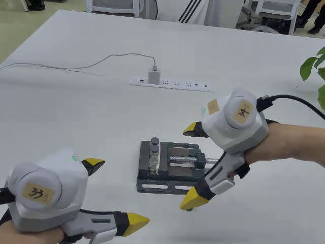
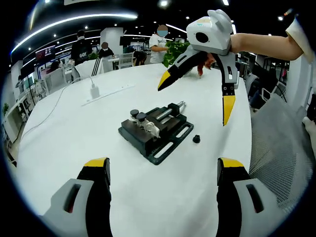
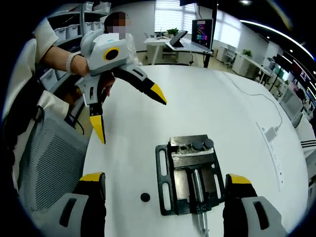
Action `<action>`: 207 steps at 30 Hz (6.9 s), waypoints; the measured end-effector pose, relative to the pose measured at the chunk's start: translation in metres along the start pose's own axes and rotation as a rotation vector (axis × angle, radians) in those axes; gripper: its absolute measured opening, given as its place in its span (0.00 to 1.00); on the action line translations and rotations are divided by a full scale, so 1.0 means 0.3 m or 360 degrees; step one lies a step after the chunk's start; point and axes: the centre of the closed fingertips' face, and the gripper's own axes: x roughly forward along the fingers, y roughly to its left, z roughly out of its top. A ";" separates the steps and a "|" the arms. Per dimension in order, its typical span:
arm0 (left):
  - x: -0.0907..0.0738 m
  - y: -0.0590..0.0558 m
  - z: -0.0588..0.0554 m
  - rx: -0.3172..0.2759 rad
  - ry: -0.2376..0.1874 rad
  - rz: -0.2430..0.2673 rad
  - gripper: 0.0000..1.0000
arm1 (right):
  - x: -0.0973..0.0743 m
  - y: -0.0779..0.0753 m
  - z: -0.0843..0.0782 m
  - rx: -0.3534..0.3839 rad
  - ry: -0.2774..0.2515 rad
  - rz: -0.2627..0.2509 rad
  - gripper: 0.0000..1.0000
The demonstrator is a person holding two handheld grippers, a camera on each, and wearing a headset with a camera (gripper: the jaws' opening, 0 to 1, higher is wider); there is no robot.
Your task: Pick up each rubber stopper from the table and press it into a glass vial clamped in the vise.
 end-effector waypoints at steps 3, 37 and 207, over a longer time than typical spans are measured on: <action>0.006 -0.010 0.001 0.0017 0.0011 -0.0026 0.88 | -0.021 0.013 -0.034 0.0011 -0.0023 -0.0026 0.99; 0.147 -0.169 0.033 0.0449 0.0307 -0.0490 0.72 | -0.238 0.158 -0.339 0.0562 -0.0209 -0.0354 0.89; -0.089 -0.279 0.332 -0.1914 -0.0149 -0.1554 0.05 | -0.229 0.244 0.255 0.0268 -0.1117 -0.0226 0.10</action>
